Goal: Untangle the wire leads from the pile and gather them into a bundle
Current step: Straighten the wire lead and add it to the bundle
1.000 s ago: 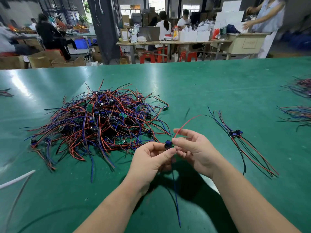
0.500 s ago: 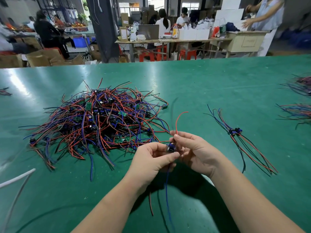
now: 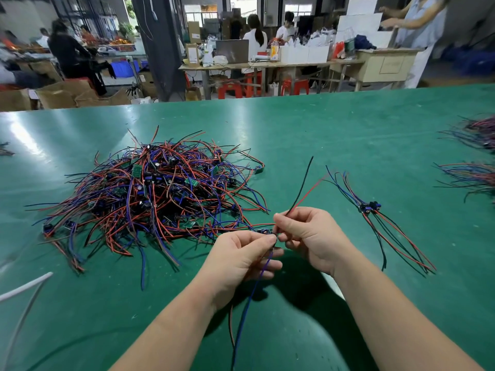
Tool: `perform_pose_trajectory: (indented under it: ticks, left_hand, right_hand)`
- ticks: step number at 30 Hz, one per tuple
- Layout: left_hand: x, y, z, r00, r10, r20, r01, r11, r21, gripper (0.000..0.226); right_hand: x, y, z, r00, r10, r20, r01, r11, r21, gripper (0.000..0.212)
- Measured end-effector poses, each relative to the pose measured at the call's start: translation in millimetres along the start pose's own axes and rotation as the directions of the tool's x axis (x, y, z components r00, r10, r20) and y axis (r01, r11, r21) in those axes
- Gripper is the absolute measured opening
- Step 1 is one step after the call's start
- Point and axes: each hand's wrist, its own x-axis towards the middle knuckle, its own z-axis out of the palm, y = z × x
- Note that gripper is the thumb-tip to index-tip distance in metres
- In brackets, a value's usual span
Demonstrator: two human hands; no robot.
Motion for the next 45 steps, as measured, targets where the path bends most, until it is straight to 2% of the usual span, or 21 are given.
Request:
perform_pose_trajectory:
  ticks: [3, 6, 8, 10, 13, 14, 15, 16, 17, 19, 21, 23, 25, 30, 34, 36, 38, 41, 43, 45]
  left_hand:
    - [-3.7, 1.0, 2.2, 1.000, 0.007, 0.026, -0.007, 1.000, -0.007, 0.014]
    - [-10.1, 0.6, 9.2, 0.987, -0.004, 0.159, 0.003, 1.000, 0.007, 0.016]
    - [-12.9, 0.0, 12.3, 0.972, -0.032, 0.233, 0.023, 0.999, 0.041, 0.016]
    - [-13.4, 0.1, 11.9, 0.967, -0.051, 0.249, 0.037, 0.998, 0.060, 0.017]
    - [-10.0, -0.4, 10.2, 0.987, -0.038, 0.158, 0.032, 0.999, 0.038, 0.018]
    - [-7.0, -1.4, 9.6, 0.996, -0.025, 0.089, 0.025, 1.000, 0.002, 0.014]
    - [-3.4, -2.5, 9.0, 1.000, -0.016, 0.010, 0.017, 0.999, -0.041, 0.011]
    - [0.1, -3.2, 7.6, 0.998, -0.010, -0.063, 0.005, 0.997, -0.079, 0.009]
    - [3.1, -3.9, 5.9, 0.993, -0.005, -0.117, -0.007, 0.994, -0.106, 0.009]
    - [6.6, -4.1, 2.0, 0.988, -0.009, -0.153, -0.013, 0.989, -0.145, 0.016]
    - [8.2, -4.0, -0.4, 0.991, -0.036, -0.126, 0.017, 0.989, -0.150, 0.032]
    - [9.7, -4.3, -1.1, 0.994, -0.074, -0.085, 0.063, 0.990, -0.123, 0.042]
    - [11.8, -5.2, -1.0, 0.995, -0.093, -0.046, 0.087, 0.989, -0.118, 0.046]
    - [11.3, -8.5, -1.5, 0.998, -0.057, -0.007, 0.057, 0.998, -0.025, 0.039]
    - [11.1, -8.2, -1.1, 0.997, -0.043, -0.068, 0.044, 0.999, 0.009, 0.031]
    - [10.1, -7.3, -0.5, 0.993, 0.032, -0.111, -0.022, 0.996, 0.089, 0.025]
    - [9.9, -9.7, -3.3, 0.965, 0.218, -0.143, -0.167, 0.939, 0.300, 0.020]
    - [10.5, -11.6, -12.5, 0.835, 0.546, -0.068, -0.378, 0.659, 0.651, 0.017]
    - [11.6, -10.0, -18.8, 0.751, 0.660, 0.015, -0.416, 0.455, 0.787, 0.019]
    - [14.2, -9.4, -24.5, 0.736, 0.675, 0.055, -0.364, 0.325, 0.873, 0.026]
  right_hand:
    - [4.6, -8.4, -9.6, 0.984, -0.030, -0.173, 0.052, 0.991, 0.126, 0.017]
    - [7.5, -17.8, -30.1, 0.951, -0.028, -0.309, 0.131, 0.939, 0.318, 0.013]
    - [8.0, -17.2, -36.2, 0.938, -0.035, -0.344, 0.177, 0.903, 0.391, 0.013]
    - [10.3, -16.0, -34.5, 0.933, -0.049, -0.357, 0.215, 0.871, 0.441, 0.019]
    - [15.1, -18.3, -30.9, 0.931, -0.068, -0.358, 0.254, 0.827, 0.501, 0.017]
    - [15.2, -18.6, -29.5, 0.939, -0.082, -0.334, 0.242, 0.848, 0.471, 0.011]
    - [13.7, -17.3, -27.8, 0.949, -0.117, -0.291, 0.224, 0.902, 0.369, 0.005]
    - [11.3, -13.3, -25.5, 0.960, -0.174, -0.221, 0.216, 0.958, 0.187, 0.006]
    - [8.8, -7.4, -22.8, 0.967, -0.230, -0.113, 0.227, 0.973, -0.032, 0.009]
    - [4.3, 4.1, -13.7, 0.958, -0.261, 0.116, 0.286, 0.869, -0.404, 0.013]
    - [3.0, 13.2, -5.4, 0.941, -0.267, 0.208, 0.338, 0.715, -0.612, 0.018]
    - [4.0, 14.6, -2.5, 0.935, -0.310, 0.170, 0.343, 0.676, -0.652, 0.017]
    - [5.1, 13.3, -4.8, 0.938, -0.329, 0.111, 0.325, 0.723, -0.610, 0.015]
    - [9.3, 9.4, -11.9, 0.925, -0.380, -0.018, 0.277, 0.705, -0.653, 0.012]
    - [20.2, -17.4, -39.7, 0.791, -0.581, -0.192, 0.187, 0.528, -0.828, 0.012]
    - [24.3, -31.6, -56.8, 0.735, -0.626, -0.261, 0.112, 0.492, -0.864, 0.012]
    - [30.0, -37.4, -72.2, 0.700, -0.630, -0.336, -0.016, 0.456, -0.890, 0.011]
    - [37.2, -34.5, -93.7, 0.686, -0.588, -0.428, -0.262, 0.349, -0.900, 0.006]
    - [39.3, -29.7, -104.1, 0.714, -0.522, -0.467, -0.342, 0.322, -0.883, 0.006]
    - [40.0, -24.4, -106.9, 0.749, -0.460, -0.476, -0.371, 0.304, -0.878, 0.012]
